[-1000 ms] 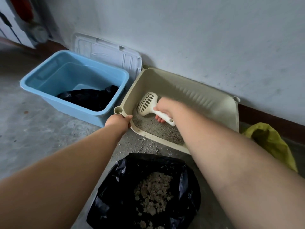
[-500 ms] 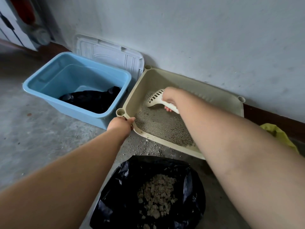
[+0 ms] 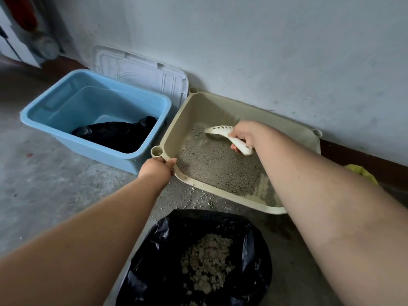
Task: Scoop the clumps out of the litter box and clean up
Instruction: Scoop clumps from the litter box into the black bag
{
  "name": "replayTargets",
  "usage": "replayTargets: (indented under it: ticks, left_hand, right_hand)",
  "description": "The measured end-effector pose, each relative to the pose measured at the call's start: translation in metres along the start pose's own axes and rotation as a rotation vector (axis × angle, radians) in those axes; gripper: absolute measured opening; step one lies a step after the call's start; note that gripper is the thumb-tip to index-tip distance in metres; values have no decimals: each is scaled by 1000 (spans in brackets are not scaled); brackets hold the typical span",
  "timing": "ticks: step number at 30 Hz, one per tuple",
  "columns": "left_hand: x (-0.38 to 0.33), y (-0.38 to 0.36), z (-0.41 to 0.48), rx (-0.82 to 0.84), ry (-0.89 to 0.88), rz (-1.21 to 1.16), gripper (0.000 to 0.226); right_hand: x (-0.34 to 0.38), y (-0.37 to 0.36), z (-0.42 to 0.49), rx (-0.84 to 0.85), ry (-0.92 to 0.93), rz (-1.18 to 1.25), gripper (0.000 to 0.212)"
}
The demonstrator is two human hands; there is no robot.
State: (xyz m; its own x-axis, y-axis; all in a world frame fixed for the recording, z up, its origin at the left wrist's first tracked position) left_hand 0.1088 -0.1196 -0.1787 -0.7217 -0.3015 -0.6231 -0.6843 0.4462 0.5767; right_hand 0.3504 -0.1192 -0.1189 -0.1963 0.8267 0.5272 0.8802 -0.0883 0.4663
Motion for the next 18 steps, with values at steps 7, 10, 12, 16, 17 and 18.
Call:
replayTargets:
  ticks: [7,10,12,16,17,18]
  left_hand:
    - [2,1,0,12,-14,4,31]
    - [3,1,0,3,-14,10,31]
    - [2,1,-1,-3,-16,18,31]
    - [0,1,-3,-9,-17,37,32]
    - [0,1,-3,-6,-16,47,32]
    - [0,2,-3,-5,-16,55,32]
  right_hand:
    - [-33,25,-29,28,-47,-328,22]
    - [-42,50,-38,114,-152,-169,14]
    - [-49,64,-44,115,-140,-59,20]
    - [-62,82,-56,-35,-76,-300,17]
    - [-64,84,-57,-92,-55,-485,18]
    - [-65,85,-59,-161,-35,-670,22]
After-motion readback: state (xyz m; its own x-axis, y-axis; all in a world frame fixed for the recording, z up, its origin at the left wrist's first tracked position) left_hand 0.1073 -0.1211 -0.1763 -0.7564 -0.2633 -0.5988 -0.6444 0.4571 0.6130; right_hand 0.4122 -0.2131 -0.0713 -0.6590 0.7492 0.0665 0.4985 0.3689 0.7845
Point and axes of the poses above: each hand's wrist, its own z-axis towards the middle knuckle, its own y-axis out of the back of the hand, x = y × z, the point moved 1 cm from there along z, towards the middle knuckle, and after that the axes turned 10 degrees about z, right-handed, at the moved point
